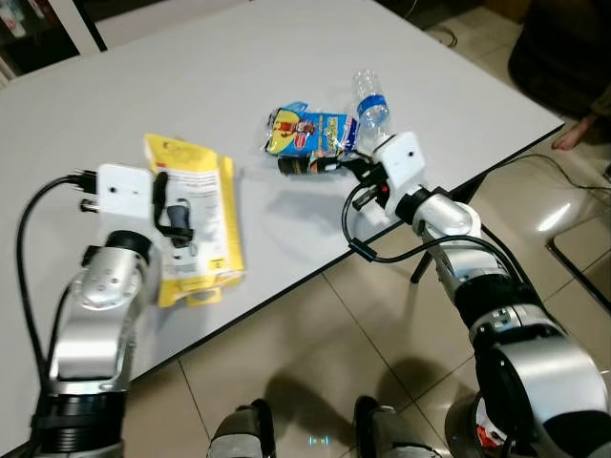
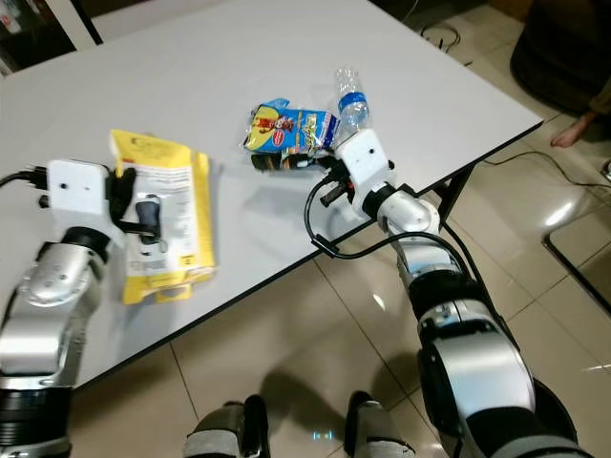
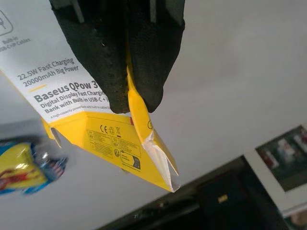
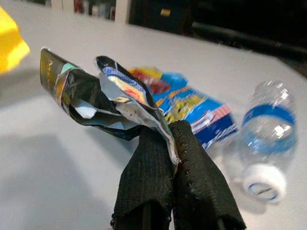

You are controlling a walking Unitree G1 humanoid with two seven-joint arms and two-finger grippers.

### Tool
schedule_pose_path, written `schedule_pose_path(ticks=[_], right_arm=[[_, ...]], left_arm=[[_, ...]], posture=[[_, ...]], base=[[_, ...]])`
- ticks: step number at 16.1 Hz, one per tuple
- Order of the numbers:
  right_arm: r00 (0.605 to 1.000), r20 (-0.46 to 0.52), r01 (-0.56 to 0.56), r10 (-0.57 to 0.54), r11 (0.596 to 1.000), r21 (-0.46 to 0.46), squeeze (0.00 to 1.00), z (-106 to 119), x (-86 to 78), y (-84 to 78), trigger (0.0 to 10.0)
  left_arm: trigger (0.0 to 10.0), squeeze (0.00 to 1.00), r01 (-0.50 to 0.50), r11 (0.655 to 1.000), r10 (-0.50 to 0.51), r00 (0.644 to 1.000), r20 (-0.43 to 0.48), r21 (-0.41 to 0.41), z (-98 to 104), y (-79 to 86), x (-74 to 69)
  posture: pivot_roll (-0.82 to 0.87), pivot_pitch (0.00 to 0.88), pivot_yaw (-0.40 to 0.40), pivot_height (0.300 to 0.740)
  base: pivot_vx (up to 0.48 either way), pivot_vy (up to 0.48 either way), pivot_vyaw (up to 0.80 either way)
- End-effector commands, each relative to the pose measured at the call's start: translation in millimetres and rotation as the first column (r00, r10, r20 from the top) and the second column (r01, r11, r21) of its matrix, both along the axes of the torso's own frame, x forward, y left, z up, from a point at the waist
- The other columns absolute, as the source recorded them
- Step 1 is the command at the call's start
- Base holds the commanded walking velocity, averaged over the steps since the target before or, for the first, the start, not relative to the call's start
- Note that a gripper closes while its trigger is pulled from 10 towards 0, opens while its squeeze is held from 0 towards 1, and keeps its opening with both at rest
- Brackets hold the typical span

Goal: Picking trash to rubbish bin

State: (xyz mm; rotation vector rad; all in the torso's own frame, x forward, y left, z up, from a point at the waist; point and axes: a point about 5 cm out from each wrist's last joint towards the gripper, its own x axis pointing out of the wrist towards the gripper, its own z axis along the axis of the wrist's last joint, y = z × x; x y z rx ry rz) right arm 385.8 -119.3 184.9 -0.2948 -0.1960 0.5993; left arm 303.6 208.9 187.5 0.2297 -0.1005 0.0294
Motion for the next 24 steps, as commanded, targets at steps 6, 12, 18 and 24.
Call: schedule_pose_path(ticks=[6, 12, 18, 24], right_arm=[[0.997, 0.009, 0.080, -0.082, 0.990, 0.113, 0.00, -5.8, -25.7, -7.6, 10.0], [0.987, -0.015, 0.159, -0.158, 0.976, 0.151, 0.00, 4.4, -47.2, -11.2, 10.0], [0.988, -0.044, 0.154, -0.149, 0.974, 0.166, 0.00, 15.7, -59.3, -3.0, 10.0], [0.984, -0.063, 0.175, -0.167, 0.969, 0.176, 0.00, 18.0, -63.1, -0.2, 10.0]], left_arm=[[1.8, 0.00, -0.006, 0.999, 0.005, 1.000, -0.011, -0.047, -16.9, -17.8, -9.8], [1.6, 0.00, 0.042, 0.998, -0.036, 0.995, 0.098, -0.057, 0.4, -35.7, -11.7], [1.7, 0.00, 0.039, 0.994, -0.032, 0.997, 0.073, -0.097, -8.9, -38.4, -18.2], [1.7, 0.00, 0.086, 0.987, -0.077, 0.994, 0.074, -0.134, -8.3, -48.0, -15.9]], posture=[[-0.07, 0.143, 0.063, 0.740], [-0.09, 0.156, 0.058, 0.740], [-0.09, 0.158, 0.054, 0.740], [-0.10, 0.153, 0.049, 0.740]], base=[[0.000, 0.000, 0.00], [0.000, 0.000, 0.00], [0.000, 0.000, -0.59], [0.000, 0.000, -0.64]])
